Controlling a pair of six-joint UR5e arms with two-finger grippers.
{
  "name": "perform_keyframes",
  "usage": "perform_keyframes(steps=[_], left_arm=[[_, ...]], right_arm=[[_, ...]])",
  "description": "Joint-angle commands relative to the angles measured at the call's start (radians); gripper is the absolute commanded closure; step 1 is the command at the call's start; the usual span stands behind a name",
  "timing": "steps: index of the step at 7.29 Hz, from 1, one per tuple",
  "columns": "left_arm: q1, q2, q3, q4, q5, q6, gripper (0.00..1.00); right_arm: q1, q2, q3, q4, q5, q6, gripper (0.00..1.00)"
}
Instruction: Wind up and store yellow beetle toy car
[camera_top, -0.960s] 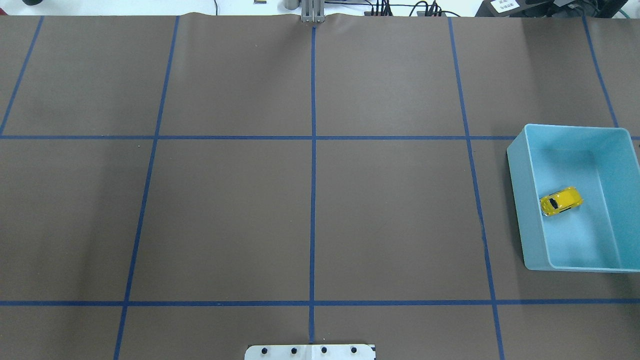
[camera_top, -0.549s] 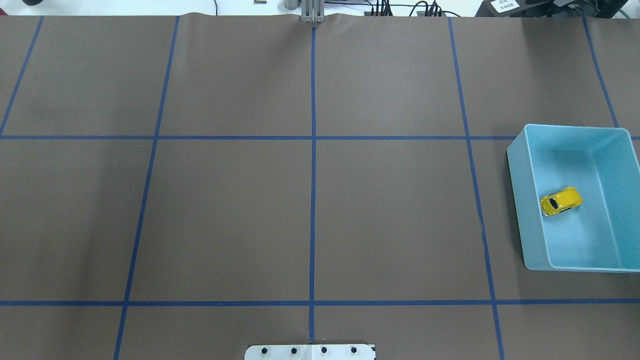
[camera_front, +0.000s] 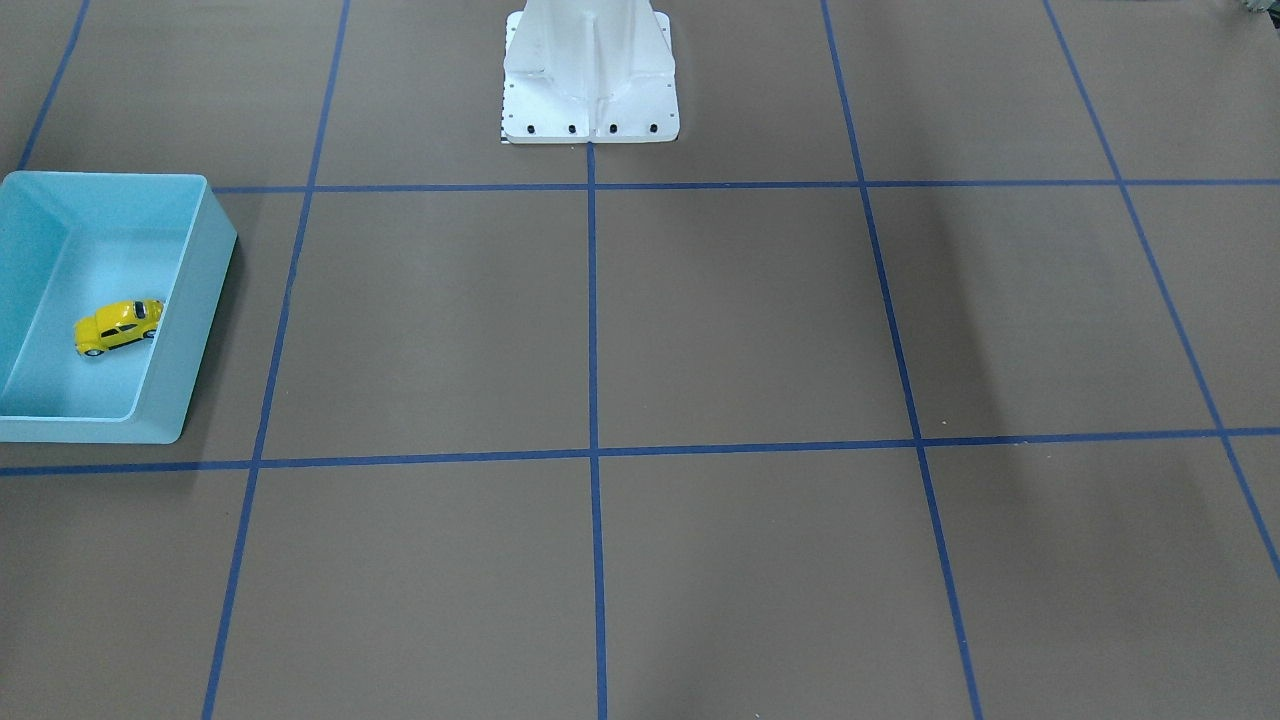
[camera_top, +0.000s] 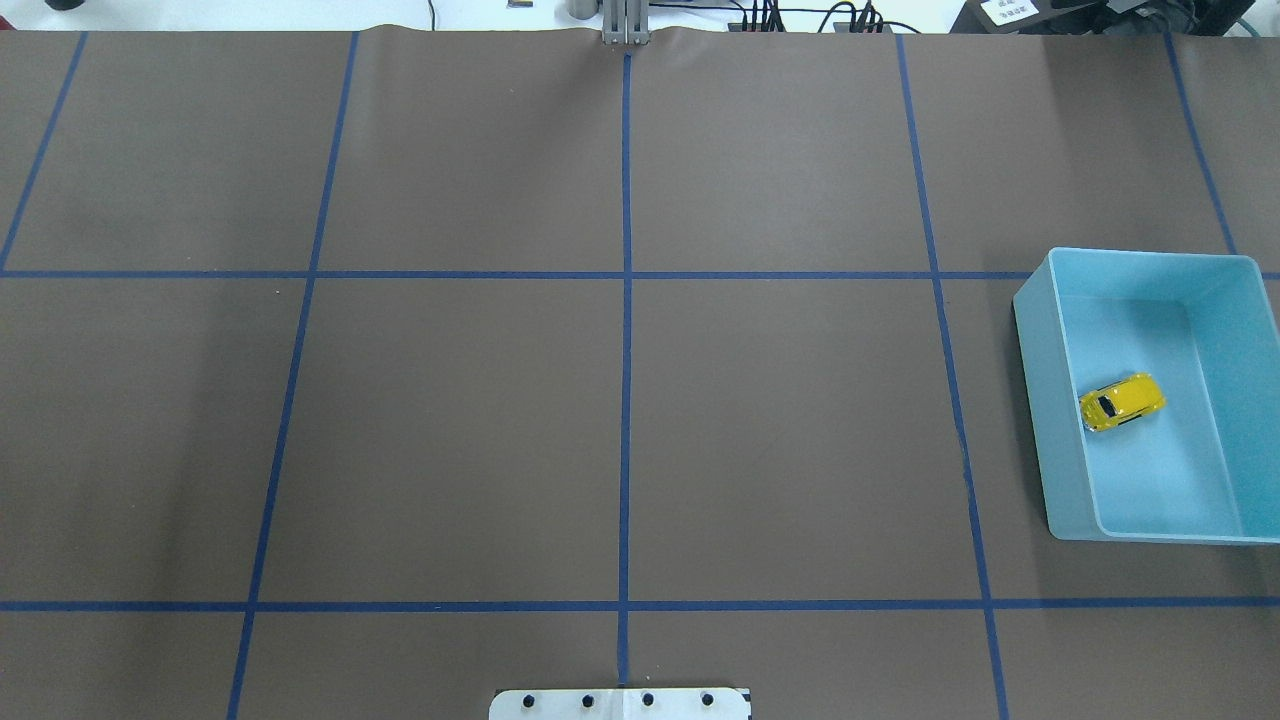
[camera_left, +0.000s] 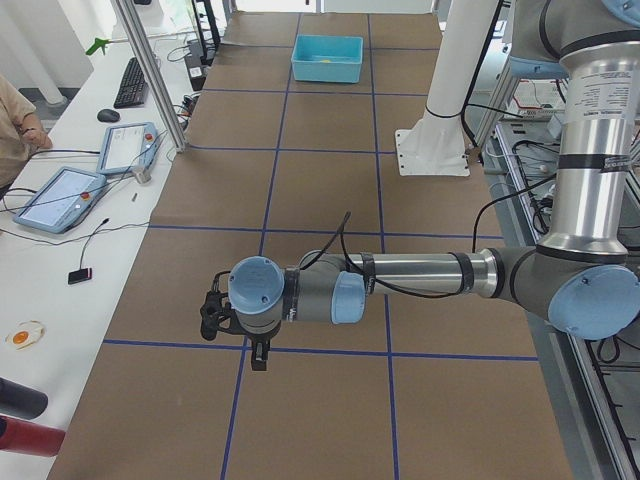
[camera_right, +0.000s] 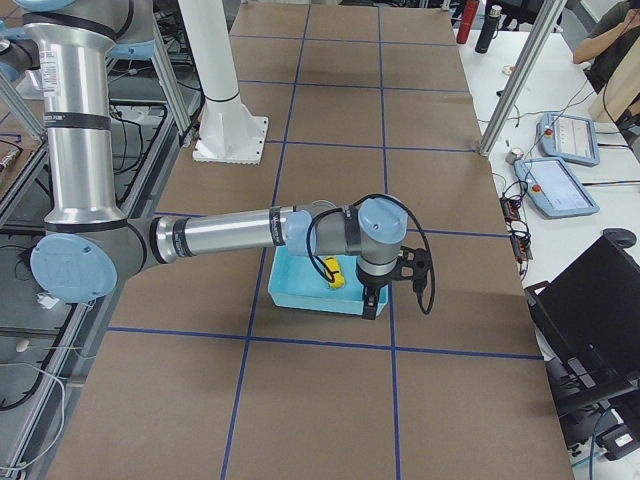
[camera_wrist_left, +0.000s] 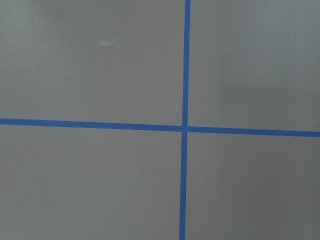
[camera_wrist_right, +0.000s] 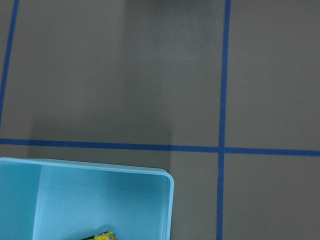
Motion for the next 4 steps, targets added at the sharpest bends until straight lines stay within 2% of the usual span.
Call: perform_keyframes(steps=[1, 4], left_arm=[[0.000, 0.000, 0.000, 0.000, 0.000, 0.000, 0.00], [0.000, 0.000, 0.000, 0.000, 0.000, 0.000, 0.00]], right_arm=[[0.031, -0.082, 0.019, -0.002, 0.010, -0.003, 0.00], [0.039, -0.089, 0.019, -0.002, 0.008, -0.004, 0.00]])
